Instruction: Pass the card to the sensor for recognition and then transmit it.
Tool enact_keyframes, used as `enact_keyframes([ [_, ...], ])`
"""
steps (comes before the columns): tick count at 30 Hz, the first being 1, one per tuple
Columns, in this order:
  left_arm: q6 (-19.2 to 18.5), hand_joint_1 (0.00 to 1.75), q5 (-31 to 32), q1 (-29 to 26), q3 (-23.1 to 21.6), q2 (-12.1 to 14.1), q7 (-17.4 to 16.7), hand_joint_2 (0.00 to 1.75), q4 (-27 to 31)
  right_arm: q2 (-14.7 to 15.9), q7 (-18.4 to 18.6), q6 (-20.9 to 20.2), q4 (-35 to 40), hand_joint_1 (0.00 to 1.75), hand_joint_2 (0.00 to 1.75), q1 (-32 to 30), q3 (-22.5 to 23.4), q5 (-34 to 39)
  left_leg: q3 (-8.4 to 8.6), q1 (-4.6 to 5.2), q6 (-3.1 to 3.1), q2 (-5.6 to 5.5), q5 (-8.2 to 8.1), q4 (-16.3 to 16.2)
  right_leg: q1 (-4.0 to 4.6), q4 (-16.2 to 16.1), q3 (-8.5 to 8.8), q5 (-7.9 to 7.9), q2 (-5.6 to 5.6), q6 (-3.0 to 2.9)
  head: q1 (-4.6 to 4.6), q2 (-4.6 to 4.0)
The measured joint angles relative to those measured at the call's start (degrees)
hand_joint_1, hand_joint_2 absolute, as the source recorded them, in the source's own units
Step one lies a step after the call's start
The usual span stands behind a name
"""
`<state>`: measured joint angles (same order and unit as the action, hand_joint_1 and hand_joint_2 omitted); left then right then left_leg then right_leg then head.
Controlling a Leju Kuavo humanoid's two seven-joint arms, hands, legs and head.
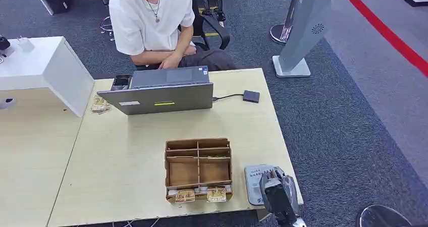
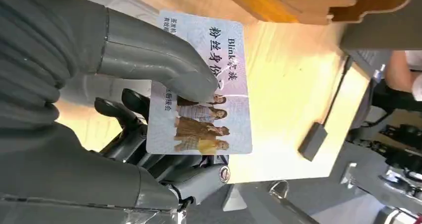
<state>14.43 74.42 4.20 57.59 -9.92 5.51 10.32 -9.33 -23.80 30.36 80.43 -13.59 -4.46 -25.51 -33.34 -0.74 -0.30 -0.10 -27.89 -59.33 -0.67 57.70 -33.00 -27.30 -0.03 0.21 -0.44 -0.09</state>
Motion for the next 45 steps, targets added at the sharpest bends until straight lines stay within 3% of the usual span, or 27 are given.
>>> enact_keyframes([
  [30,0.0,0.0,0.0,0.01,0.42,-0.04,0.0,0.0,0.0,-0.61,0.0,0.59,-6.18,1.75,1.75,2.2,3.67,-3.58,0.0,0.0,0.0,0.0,0.0,0.0,0.0,0.0,0.0,0.0,0.0,0.0,0.0,0.0],
  [45,0.07,0.0,0.15,0.01,0.68,-0.04,-0.04,0.0,0.0,-0.94,1.55,3.65,-7.84,1.75,1.75,2.74,4.79,-9.31,0.0,0.0,0.0,0.0,0.0,0.0,0.0,0.0,0.0,0.0,0.0,0.0,0.0,0.0],
])
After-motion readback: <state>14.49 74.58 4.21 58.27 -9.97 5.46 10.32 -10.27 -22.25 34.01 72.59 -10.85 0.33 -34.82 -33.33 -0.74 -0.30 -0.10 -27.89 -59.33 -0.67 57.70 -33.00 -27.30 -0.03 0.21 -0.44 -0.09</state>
